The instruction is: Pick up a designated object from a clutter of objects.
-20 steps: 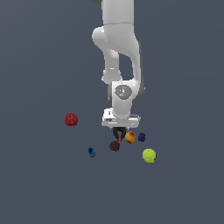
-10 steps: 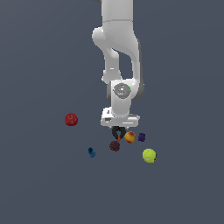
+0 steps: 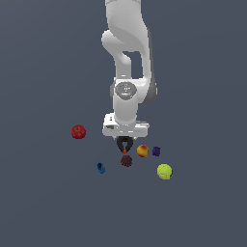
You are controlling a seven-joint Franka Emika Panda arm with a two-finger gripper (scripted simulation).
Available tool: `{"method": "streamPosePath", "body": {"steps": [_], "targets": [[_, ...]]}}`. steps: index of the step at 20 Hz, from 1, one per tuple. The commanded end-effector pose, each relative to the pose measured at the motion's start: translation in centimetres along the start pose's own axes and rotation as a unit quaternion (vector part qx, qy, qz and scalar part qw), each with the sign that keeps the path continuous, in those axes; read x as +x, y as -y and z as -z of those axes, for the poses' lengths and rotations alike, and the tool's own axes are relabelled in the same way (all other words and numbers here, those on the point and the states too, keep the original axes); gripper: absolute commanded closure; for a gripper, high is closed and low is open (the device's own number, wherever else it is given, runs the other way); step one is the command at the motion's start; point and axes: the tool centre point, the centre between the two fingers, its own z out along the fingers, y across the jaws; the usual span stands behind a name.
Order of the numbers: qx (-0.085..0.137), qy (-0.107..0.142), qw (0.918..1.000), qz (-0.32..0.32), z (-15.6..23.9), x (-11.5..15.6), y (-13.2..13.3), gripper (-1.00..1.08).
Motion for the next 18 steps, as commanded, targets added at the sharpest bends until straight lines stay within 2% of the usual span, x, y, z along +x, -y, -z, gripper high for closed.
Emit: {"method": "streamPosePath", "body": {"steps": [1,18], "targets": [[0.000,-0.001,1.0000,0.000,2.1,0.7,-1.2,1.08],[0.001,-0.001,1.0000,0.000,17.8,5.8,-10.5,1.08]]}}
